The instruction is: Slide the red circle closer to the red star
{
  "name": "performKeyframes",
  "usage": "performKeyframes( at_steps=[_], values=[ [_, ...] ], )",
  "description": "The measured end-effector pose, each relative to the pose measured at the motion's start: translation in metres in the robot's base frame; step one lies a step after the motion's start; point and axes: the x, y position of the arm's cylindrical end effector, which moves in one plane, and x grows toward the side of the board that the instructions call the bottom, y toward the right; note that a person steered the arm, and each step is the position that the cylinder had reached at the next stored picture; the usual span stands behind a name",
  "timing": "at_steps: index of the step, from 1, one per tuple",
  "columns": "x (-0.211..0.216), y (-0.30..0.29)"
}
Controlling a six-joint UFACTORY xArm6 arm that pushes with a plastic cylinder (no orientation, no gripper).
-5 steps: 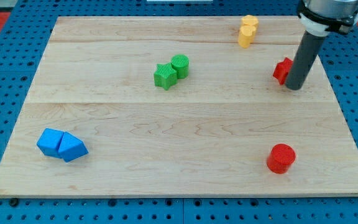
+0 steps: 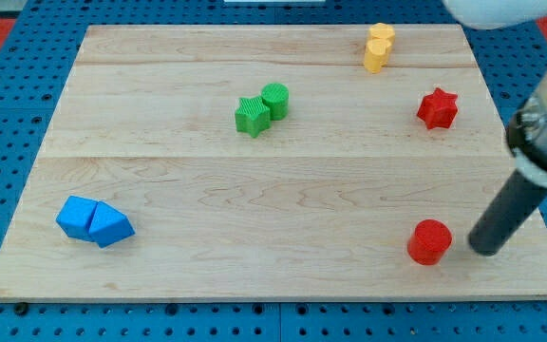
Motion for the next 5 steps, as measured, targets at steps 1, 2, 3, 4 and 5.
performKeyframes(
  at_steps=[1,2,3,4,5],
  values=[
    [0.003,-0.031],
    [0.002,-0.047],
    [0.002,-0.048],
    [0.002,-0.048],
    [-0.003,-0.045]
  ],
)
